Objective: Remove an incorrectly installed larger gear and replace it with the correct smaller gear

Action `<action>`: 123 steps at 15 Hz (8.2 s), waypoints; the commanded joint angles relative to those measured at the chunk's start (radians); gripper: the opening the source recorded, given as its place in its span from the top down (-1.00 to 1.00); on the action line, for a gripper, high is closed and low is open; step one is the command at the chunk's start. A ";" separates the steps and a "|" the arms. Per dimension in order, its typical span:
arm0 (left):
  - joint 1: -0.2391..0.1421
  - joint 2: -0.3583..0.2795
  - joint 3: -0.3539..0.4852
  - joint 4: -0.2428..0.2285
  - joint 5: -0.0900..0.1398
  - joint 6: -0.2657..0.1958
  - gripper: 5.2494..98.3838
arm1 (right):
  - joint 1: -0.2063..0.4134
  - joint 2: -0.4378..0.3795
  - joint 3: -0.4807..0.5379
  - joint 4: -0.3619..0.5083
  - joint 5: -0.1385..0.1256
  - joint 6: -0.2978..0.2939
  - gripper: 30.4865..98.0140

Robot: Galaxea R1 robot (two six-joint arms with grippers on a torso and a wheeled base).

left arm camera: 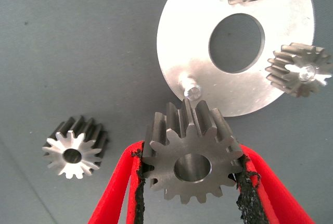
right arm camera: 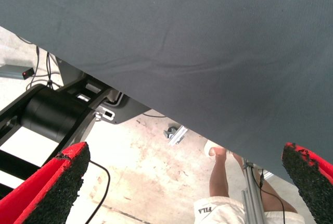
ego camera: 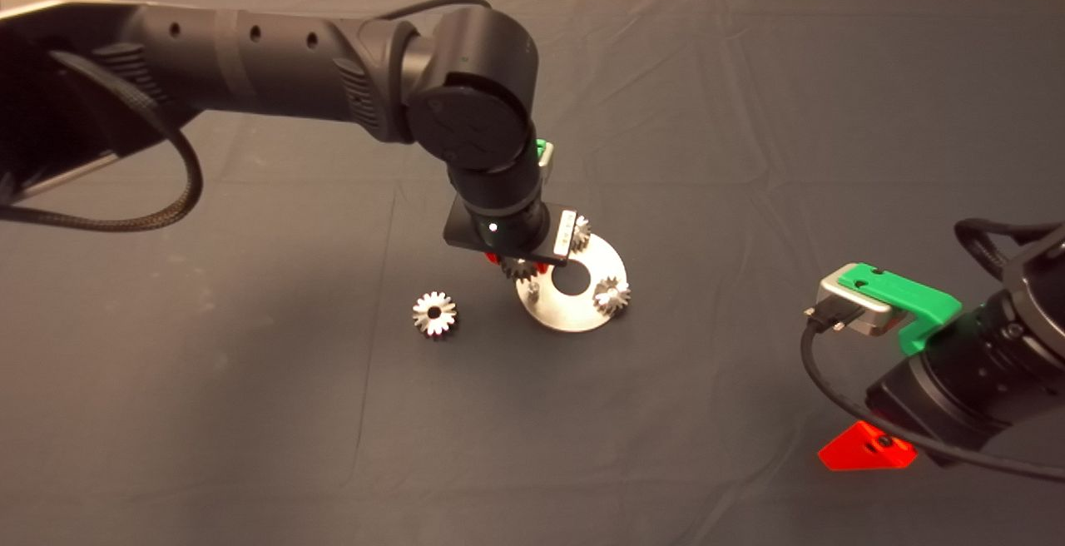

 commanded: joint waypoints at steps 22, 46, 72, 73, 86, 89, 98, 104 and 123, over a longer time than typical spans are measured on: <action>0.028 0.010 -0.030 0.035 0.008 0.004 0.35 | 0.024 -0.002 0.003 0.033 0.003 -0.004 -0.99; 0.092 0.052 -0.068 0.096 0.016 0.007 0.35 | 0.024 -0.004 0.003 0.033 0.003 -0.004 -0.99; 0.129 0.085 -0.143 0.113 0.027 0.073 0.35 | 0.024 -0.004 0.003 0.033 0.003 -0.004 -0.99; 0.129 0.082 -0.143 0.113 0.037 0.073 0.35 | 0.024 -0.004 0.003 0.033 0.003 -0.004 -0.99; 0.127 0.070 -0.131 0.114 0.068 0.073 0.35 | 0.024 -0.004 0.003 0.033 0.004 -0.004 -0.99; 0.126 0.069 -0.131 0.113 0.069 0.073 0.35 | 0.024 -0.004 0.003 0.033 0.003 -0.004 -0.99; 0.124 0.065 -0.119 0.108 0.083 0.073 0.35 | 0.024 -0.004 0.003 0.033 0.003 -0.004 -0.99; 0.123 0.061 -0.108 0.107 0.085 0.071 0.35 | 0.024 -0.002 0.003 0.032 0.003 -0.005 -0.99; 0.092 0.053 -0.123 0.107 0.091 0.097 0.35 | 0.024 -0.004 0.003 0.033 0.003 -0.005 -0.99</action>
